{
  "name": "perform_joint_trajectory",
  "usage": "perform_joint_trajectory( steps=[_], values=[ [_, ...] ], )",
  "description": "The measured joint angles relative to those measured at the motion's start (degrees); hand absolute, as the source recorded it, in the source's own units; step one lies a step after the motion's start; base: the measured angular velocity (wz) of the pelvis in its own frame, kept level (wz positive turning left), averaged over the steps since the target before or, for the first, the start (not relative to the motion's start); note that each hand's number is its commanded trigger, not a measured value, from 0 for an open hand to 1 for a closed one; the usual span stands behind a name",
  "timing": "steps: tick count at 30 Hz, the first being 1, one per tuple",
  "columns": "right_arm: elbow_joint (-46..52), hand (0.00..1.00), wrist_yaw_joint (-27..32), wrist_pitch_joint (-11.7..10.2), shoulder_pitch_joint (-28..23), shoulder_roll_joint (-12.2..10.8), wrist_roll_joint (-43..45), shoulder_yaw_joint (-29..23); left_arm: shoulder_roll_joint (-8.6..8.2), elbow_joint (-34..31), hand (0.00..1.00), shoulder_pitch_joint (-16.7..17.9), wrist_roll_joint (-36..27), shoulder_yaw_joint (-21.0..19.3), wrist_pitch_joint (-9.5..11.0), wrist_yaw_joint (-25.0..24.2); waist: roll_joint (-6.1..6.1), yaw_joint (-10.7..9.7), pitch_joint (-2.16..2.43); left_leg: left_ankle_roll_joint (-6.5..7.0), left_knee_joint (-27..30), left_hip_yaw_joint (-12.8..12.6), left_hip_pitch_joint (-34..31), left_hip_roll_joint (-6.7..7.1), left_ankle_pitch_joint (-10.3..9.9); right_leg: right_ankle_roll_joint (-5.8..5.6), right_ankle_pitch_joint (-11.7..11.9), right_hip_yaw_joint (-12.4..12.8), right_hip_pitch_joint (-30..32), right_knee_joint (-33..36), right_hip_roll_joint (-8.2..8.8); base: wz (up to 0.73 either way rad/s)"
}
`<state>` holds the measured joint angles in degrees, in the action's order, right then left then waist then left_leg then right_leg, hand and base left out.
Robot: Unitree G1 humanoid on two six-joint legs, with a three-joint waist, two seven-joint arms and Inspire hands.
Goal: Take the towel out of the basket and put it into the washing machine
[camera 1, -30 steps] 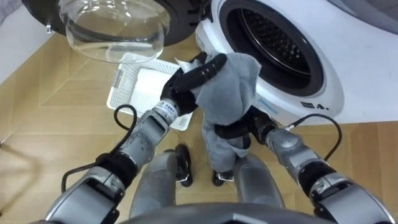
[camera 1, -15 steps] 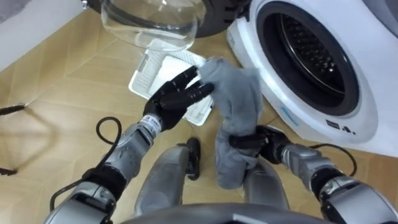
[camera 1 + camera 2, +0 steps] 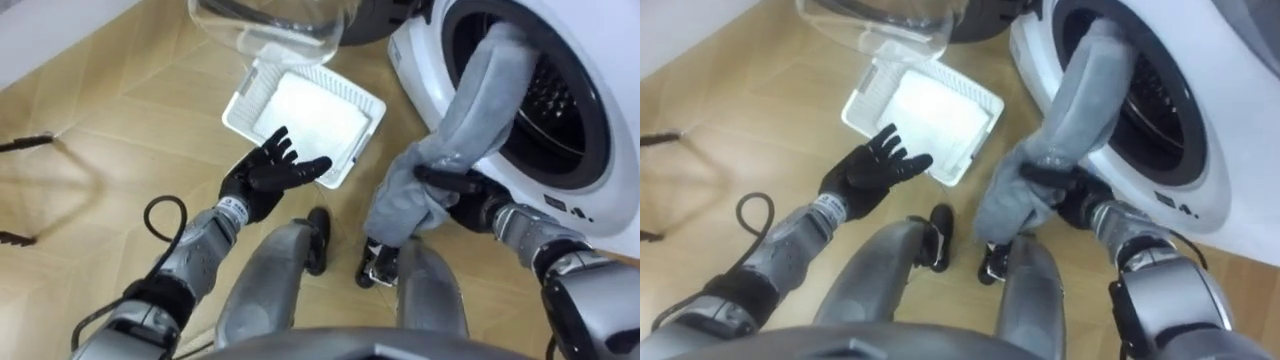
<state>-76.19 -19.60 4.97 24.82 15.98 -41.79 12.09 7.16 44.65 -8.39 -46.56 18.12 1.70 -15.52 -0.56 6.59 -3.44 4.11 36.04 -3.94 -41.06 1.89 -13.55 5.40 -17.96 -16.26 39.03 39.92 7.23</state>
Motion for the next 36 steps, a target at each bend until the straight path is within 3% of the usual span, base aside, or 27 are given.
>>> perform_joint_trajectory(
  steps=[5,9,19,25,27,29,31,32,33,36],
  values=[
    [-1.88,1.0,0.02,2.03,2.23,0.77,-8.18,-0.61,-0.69,-0.58,0.0,-0.81,0.01,0.01,-1.06,0.51,0.87,0.01,-0.48,0.02,0.81,0.75,-0.85,1.06,0.01,0.13,-0.82,-0.9,0.81,1.83,1.35,0.15],
    [-1.92,1.0,0.16,2.71,3.37,1.73,-15.12,-4.61,-0.77,-0.62,0.0,-1.19,-0.02,-0.41,-2.63,1.98,0.98,0.17,-0.53,0.03,2.49,0.77,-2.19,1.08,0.01,0.13,-0.95,-1.04,1.69,2.86,1.63,0.04],
    [-1.82,1.0,3.92,4.47,3.4,2.51,-30.34,-8.45,-0.56,-0.79,0.0,-1.19,-0.66,-0.48,-4.32,5.04,1.63,0.02,-0.44,0.27,3.15,0.76,-2.57,0.98,0.14,0.01,-1.04,-1.13,1.84,3.85,1.74,0.0],
    [-0.78,1.0,11.62,4.42,6.7,3.94,-32.92,-11.65,0.63,-4.83,0.0,0.84,-2.23,-0.25,-4.2,8.54,3.55,-0.93,-0.27,0.29,3.11,0.06,-2.74,0.78,0.26,0.2,-0.98,-0.64,2.47,4.2,1.75,-0.03],
    [1.08,1.0,14.49,4.4,8.28,4.7,-37.06,-12.99,0.96,-7.44,0.0,1.86,-2.23,-0.32,-4.18,9.82,4.85,-1.81,-0.16,0.32,2.93,-0.55,-2.54,0.74,0.27,0.2,-0.97,-0.15,2.65,4.49,1.76,-0.05],
    [1.35,1.0,16.12,4.37,9.27,5.04,-39.62,-15.2,1.07,-8.43,0.0,2.13,-1.96,-0.32,-4.2,10.33,5.88,-2.16,0.25,0.32,2.86,-0.65,-2.42,0.75,0.27,0.21,-0.97,-0.06,2.66,4.54,1.76,0.0],
    [1.41,0.65,18.19,4.41,10.17,5.05,-41.37,-16.27,1.14,-9.27,0.0,2.06,-1.54,-0.32,-4.21,10.53,6.27,-2.26,0.35,0.32,3.05,-0.66,-2.4,0.75,0.27,0.21,-0.97,-0.06,2.67,4.49,1.74,0.0],
    [1.43,0.14,19.25,4.43,10.25,5.05,-41.43,-16.31,1.12,-9.51,0.0,2.07,-1.46,-0.32,-4.17,10.74,6.3,-2.22,0.33,0.34,3.07,-0.7,-2.4,0.81,0.28,0.21,-0.97,0.03,2.67,4.56,1.77,0.04],
    [1.44,0.0,20.73,4.47,10.59,5.06,-41.43,-16.93,1.34,-9.85,0.0,2.17,-1.17,-0.37,-4.07,11.51,6.39,-2.55,0.29,0.38,3.09,-0.73,-2.41,0.88,0.3,0.2,-0.97,0.0,2.66,4.66,1.88,0.05],
    [1.62,0.0,23.64,5.13,11.19,5.05,-42.28,-19.53,1.35,-10.02,0.0,2.54,0.08,-0.58,-4.05,12.6,6.4,-3.02,0.28,0.51,3.26,-0.75,-2.58,1.06,0.38,0.05,-1.07,-0.2,2.67,4.84,2.16,0.08]
  ],
)
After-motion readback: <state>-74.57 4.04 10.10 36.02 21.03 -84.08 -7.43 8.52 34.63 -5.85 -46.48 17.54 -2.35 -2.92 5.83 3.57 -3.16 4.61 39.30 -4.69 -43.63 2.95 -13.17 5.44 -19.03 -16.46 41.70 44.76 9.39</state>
